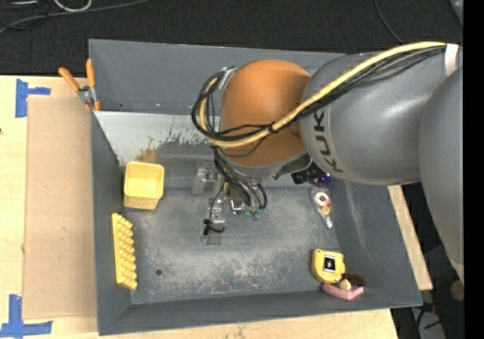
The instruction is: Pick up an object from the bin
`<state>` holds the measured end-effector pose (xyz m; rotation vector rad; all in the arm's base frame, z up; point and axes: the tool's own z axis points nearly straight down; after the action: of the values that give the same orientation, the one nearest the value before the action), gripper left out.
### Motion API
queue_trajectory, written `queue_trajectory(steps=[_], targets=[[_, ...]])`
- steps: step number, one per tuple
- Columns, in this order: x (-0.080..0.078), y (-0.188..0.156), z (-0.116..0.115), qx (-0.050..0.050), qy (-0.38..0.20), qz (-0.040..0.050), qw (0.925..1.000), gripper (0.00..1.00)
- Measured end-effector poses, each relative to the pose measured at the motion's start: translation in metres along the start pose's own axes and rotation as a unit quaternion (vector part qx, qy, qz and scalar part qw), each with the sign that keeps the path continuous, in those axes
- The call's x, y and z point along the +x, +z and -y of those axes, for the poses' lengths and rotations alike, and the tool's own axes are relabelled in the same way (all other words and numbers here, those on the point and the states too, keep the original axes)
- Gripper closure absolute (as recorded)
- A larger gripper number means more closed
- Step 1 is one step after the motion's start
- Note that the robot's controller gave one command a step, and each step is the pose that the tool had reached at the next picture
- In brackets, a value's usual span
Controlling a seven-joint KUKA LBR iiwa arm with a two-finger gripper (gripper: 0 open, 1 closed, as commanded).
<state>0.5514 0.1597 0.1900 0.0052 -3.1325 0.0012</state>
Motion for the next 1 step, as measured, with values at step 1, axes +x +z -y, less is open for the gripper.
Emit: queue_trajectory(steps=[1], targets=[[-0.0019, -0.0043, 0.001, -0.001, 0.003, 0.0037, 1.0, 0.0]])
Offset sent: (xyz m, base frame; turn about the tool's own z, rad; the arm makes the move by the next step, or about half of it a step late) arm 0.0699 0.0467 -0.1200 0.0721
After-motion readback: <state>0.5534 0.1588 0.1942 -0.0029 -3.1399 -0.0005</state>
